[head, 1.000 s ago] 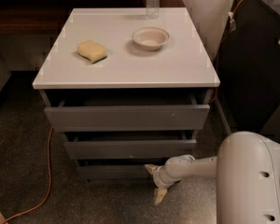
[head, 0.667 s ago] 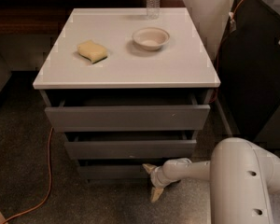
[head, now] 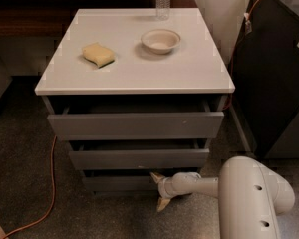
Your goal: Place sponge into bottom drawer
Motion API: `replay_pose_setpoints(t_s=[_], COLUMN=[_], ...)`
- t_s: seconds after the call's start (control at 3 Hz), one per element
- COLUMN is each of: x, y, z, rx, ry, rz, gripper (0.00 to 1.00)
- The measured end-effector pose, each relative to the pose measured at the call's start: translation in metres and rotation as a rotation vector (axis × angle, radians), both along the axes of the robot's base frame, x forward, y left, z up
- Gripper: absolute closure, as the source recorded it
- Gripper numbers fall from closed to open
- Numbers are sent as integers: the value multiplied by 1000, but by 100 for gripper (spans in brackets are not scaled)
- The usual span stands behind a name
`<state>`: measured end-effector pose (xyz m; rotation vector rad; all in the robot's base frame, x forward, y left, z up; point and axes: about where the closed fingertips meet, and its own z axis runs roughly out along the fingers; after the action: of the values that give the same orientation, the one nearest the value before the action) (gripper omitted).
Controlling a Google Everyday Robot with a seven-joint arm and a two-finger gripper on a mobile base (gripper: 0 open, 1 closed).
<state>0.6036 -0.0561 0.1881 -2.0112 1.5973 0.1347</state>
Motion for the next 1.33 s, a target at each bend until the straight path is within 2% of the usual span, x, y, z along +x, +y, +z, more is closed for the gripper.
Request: replay_pose_setpoints(t_s=[0.33, 0.67, 1.0, 1.33], x=[19, 31, 30, 29], y=[-2, -5, -10, -12], z=[-6, -10, -20, -21], rx=[2, -8, -36, -44], ry=[-20, -23, 13, 23], rz=[-43, -74, -94, -100], gripper=[2, 25, 47, 72])
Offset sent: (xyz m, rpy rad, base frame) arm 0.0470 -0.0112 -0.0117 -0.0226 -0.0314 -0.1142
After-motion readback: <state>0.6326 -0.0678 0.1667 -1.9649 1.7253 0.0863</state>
